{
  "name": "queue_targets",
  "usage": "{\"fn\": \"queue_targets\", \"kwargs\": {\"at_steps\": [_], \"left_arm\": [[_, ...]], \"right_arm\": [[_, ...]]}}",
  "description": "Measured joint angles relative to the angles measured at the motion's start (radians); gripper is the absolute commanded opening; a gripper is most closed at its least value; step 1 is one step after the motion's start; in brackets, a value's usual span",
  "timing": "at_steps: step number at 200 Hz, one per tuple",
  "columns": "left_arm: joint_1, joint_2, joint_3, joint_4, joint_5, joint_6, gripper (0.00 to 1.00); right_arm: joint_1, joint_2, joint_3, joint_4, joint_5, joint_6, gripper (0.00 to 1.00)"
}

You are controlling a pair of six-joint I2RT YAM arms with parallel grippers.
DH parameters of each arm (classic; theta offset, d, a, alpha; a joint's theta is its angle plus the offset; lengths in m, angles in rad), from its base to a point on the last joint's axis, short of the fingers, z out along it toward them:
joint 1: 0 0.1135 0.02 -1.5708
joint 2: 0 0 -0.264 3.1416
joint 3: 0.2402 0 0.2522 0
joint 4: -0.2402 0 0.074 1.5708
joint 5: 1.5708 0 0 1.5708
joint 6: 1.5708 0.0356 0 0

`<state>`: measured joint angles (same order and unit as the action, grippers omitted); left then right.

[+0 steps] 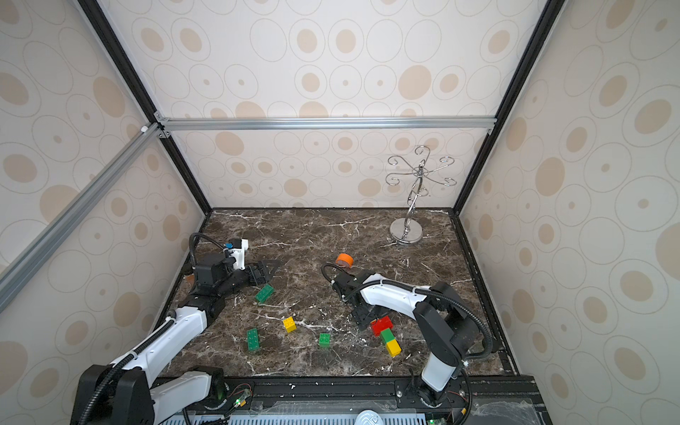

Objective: Assemble an ice cream with lego
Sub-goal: Adjust the lego brick at the center of the board.

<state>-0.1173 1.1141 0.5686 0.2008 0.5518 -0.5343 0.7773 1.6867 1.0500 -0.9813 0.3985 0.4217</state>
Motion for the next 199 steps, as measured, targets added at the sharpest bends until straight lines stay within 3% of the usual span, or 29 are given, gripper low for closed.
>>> {"fn": "queue_targets", "kwargs": {"at_steps": [99,199], "left_arm": [[0.000,-0.005,0.000,0.000,0.000,0.000,1.00],[0.000,-0.005,0.000,-0.009,-0.025,0.006,1.00]], "right_arm": [[-0.038,-0.018,-0.020,-0.010,0.019,0.007,0.98],[-0.038,-0.136,-0.020,0.052,-0.097,0.000,0.98]]}}
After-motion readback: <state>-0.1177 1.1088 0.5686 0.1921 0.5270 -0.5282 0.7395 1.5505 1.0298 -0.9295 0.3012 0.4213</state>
